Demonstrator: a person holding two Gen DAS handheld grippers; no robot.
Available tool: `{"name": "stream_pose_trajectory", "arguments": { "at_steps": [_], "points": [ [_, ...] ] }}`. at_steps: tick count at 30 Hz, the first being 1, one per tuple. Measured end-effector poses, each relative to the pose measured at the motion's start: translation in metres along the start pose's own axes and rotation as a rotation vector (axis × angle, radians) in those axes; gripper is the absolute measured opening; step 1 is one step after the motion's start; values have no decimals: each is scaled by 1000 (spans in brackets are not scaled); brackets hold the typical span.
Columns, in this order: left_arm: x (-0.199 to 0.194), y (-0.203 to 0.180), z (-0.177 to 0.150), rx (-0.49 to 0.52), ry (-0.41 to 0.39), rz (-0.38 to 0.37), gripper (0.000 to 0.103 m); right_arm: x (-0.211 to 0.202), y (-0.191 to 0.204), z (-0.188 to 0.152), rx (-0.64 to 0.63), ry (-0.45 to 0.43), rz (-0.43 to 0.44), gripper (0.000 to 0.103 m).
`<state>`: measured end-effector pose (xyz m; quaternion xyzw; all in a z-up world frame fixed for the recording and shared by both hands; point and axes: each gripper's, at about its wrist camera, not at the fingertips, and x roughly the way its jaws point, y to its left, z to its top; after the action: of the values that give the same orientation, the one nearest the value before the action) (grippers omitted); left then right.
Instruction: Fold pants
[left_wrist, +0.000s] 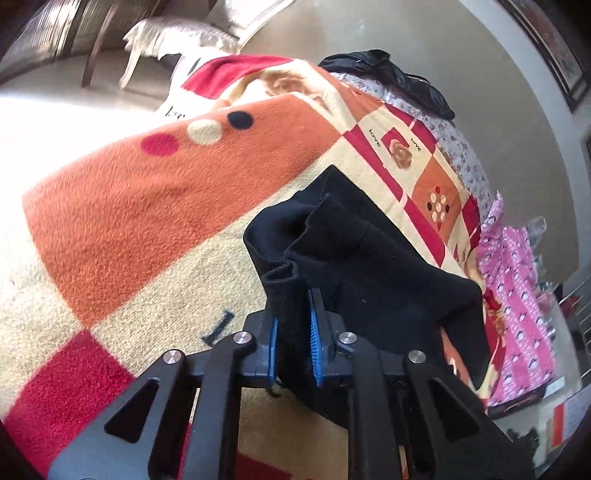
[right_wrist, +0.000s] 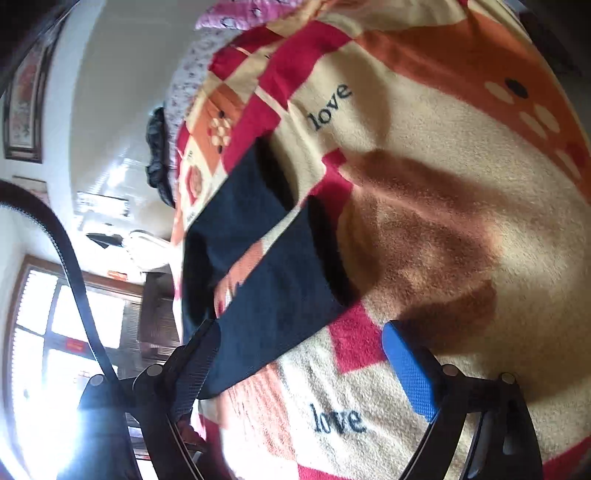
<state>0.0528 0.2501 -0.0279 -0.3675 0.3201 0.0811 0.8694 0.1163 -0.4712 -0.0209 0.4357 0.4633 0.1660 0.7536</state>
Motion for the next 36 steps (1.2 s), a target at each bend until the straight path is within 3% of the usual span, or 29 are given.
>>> {"name": "stream_pose_trajectory", "arguments": {
  "at_steps": [7,9,11,15,17,22,26,31,36],
  "points": [
    [-7,-8,0,51,-47,-9,8,31,15,13,-40,14,-16,86],
    [-5,-8,0,58,-37,-2,8,43,18,13,-63,55,38,72],
    [-2,-11,-1,70,-36,20,8,52,14,11,-77,52,-16,43],
    [7,-16,-4,95,-8,82,8,51,5,6,-74,4,-45,18],
    [5,-16,-5,98,-21,78,8,49,1,3,-93,-11,-62,5],
    [-21,-14,-5,83,-87,25,4,37,20,-12,-226,-74,-164,5],
    [-50,-12,-15,75,-113,8,4,6,36,-24,-282,-149,-171,4],
    [-82,-13,-37,123,-130,9,4,-30,46,-46,-319,-138,-148,4],
    [-107,5,-39,89,-137,13,3,-47,49,-72,-339,-103,-134,4]
  ]
}}
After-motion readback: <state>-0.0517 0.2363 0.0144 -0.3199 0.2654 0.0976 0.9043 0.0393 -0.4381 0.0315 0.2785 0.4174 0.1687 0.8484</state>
